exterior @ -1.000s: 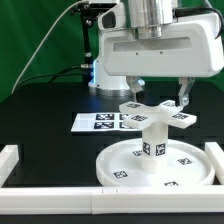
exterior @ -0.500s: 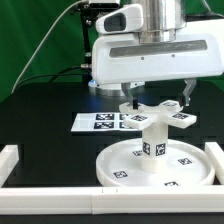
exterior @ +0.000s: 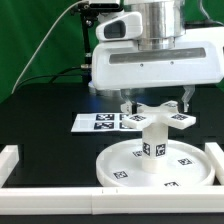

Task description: Assemble round table

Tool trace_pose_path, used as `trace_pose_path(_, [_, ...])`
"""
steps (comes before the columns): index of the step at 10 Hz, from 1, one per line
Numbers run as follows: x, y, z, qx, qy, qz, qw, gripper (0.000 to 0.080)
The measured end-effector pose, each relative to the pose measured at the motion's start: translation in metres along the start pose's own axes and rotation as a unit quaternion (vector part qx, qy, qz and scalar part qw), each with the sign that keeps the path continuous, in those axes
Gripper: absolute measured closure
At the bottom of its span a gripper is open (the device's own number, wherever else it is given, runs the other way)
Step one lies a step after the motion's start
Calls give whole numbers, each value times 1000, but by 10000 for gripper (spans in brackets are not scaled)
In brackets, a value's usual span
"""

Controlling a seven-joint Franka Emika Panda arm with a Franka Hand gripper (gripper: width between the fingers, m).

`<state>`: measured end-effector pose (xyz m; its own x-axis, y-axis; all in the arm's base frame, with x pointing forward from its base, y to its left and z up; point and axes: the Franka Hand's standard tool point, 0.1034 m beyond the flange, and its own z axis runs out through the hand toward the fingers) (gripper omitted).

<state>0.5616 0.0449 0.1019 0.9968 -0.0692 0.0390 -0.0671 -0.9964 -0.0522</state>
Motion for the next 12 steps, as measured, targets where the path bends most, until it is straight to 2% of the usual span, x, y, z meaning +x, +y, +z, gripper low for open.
trace_pose_path(1, [0,1,0,0,0,7,1000,150])
trace_pose_path(3, [1,3,0,0,1,56,998,364])
trace_pose_path(6, [1,3,0,0,1,161,987,364])
trace_pose_path(8, [3,4,-1,3,5,288,958,364])
trace_pose_path(11, [3,5,1,17,11,460,888,363])
trace_pose_path(12, [3,5,1,23,8,517,856,363])
